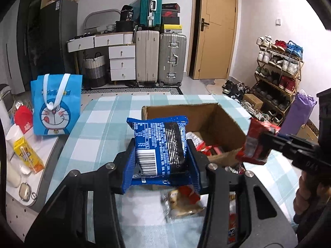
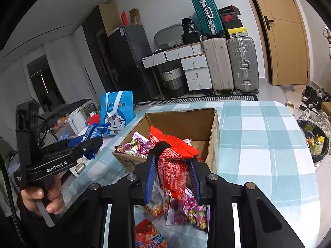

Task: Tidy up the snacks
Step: 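Carry the red bag and blue biscuit pack over the box with both grippers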

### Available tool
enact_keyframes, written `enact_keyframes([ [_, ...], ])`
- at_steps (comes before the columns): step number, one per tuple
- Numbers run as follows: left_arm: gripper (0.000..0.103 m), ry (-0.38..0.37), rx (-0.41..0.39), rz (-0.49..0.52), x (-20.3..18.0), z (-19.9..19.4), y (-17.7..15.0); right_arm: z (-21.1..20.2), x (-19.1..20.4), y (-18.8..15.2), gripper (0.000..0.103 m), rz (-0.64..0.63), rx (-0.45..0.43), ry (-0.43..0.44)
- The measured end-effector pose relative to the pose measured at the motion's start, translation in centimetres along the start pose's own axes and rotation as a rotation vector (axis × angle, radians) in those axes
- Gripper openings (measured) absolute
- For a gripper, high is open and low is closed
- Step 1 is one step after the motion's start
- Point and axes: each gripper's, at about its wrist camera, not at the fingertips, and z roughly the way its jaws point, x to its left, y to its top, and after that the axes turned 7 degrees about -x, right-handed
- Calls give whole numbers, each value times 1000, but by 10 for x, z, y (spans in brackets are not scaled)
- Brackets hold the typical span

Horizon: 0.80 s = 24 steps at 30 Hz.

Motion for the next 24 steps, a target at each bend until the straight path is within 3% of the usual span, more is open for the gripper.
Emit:
enact_keyframes([
  [13,42,-30,11,40,-31,43,25,23,-8,20,30,34,-24,5],
  [24,42,-31,46,19,-35,96,23,49,-15,30,30,50,-35,-8],
])
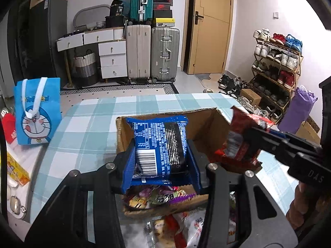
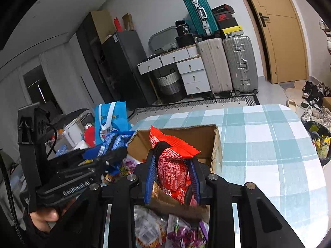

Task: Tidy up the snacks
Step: 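Carry the red bag and blue biscuit pack over the box with both grippers, then open both grippers to drop the bags into the box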

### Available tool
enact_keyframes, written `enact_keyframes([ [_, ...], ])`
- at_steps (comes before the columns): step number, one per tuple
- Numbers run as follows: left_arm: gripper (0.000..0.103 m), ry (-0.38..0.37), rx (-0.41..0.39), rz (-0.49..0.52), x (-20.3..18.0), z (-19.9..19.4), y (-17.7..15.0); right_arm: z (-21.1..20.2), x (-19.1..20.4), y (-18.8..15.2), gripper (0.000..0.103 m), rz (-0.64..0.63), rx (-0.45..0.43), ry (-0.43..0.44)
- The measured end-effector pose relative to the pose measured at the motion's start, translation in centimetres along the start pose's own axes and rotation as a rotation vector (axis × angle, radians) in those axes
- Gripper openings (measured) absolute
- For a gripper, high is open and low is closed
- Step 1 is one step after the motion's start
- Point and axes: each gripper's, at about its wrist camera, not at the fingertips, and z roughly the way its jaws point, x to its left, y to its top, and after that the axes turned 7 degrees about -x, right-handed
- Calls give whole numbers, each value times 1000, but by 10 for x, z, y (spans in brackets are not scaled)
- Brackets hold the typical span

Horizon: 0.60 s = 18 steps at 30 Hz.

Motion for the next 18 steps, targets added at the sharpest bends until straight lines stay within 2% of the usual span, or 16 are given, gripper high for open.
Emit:
enact_keyframes([
  [18,42,15,55,35,-6,58,-12,47,-11,-8,30,15,82,-16],
])
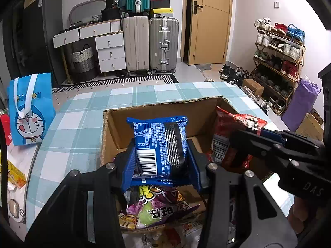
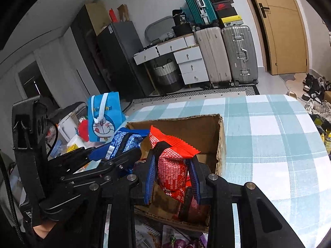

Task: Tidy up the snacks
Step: 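Open both grippers to drop the bags into the box, then move both grippers back to the snack pile beside the box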

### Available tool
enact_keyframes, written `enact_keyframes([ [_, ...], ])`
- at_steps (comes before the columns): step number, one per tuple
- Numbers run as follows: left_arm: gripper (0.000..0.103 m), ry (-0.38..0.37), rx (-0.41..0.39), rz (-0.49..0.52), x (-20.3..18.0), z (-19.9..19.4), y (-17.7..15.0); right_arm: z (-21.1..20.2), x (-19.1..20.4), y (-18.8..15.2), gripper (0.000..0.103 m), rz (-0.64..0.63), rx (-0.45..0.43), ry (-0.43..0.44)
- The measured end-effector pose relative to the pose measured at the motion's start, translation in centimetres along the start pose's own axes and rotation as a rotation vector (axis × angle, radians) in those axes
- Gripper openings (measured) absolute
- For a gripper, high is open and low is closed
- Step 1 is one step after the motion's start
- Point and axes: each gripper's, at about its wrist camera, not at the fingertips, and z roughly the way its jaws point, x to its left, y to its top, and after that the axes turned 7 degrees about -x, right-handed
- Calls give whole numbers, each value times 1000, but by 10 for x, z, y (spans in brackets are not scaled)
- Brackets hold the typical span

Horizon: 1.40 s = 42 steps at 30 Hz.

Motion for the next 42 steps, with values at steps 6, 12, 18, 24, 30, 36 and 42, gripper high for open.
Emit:
enact_keyframes([
  [6,42,12,15,14,-1,10,-1,7,-1,-3,30,-10,18,-4],
  [12,42,-24,17,-10,6,9,-2,12,0,-5,30,-18,41,1],
  [18,79,-16,-5,-16,11,-12,0,4,4,-5,32,-41,42,19],
  [24,103,10,-11,-18,15,-42,-4,-19,7,-5,56,-69,9,-1],
  [30,103,31,-25,-22,25,-81,-25,-51,5,-11,102,-87,14,12],
  [36,103,45,-10,-1,29,-106,-54,-76,-5,-25,102,-65,36,-56],
  [42,103,49,8,-2,24,-112,-77,-85,-13,-54,102,-69,79,-104],
])
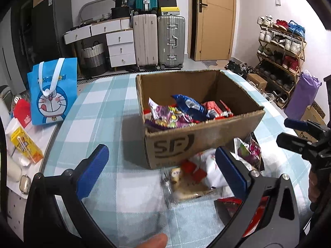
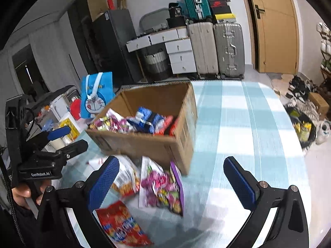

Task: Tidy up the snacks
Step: 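Move both grippers back to the snack pile beside the box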

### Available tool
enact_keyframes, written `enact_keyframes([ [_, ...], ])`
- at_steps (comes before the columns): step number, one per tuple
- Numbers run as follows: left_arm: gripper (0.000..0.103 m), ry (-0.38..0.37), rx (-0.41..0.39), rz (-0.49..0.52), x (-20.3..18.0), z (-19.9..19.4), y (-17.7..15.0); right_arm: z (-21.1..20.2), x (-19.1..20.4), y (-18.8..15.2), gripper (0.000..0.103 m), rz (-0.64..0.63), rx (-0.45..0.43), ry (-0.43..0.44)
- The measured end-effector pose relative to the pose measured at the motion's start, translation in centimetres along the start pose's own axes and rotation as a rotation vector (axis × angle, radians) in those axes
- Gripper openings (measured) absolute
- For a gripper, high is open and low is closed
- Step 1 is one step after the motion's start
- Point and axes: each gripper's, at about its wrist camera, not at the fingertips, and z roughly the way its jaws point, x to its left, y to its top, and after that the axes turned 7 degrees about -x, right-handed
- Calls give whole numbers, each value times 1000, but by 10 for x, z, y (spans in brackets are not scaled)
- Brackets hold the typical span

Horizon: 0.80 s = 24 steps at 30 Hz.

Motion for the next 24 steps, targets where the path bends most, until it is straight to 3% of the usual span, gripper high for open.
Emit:
enact_keyframes([
  [24,103,-25,39,1,-11,3,-10,23,4,-26,102,-26,101,-20],
])
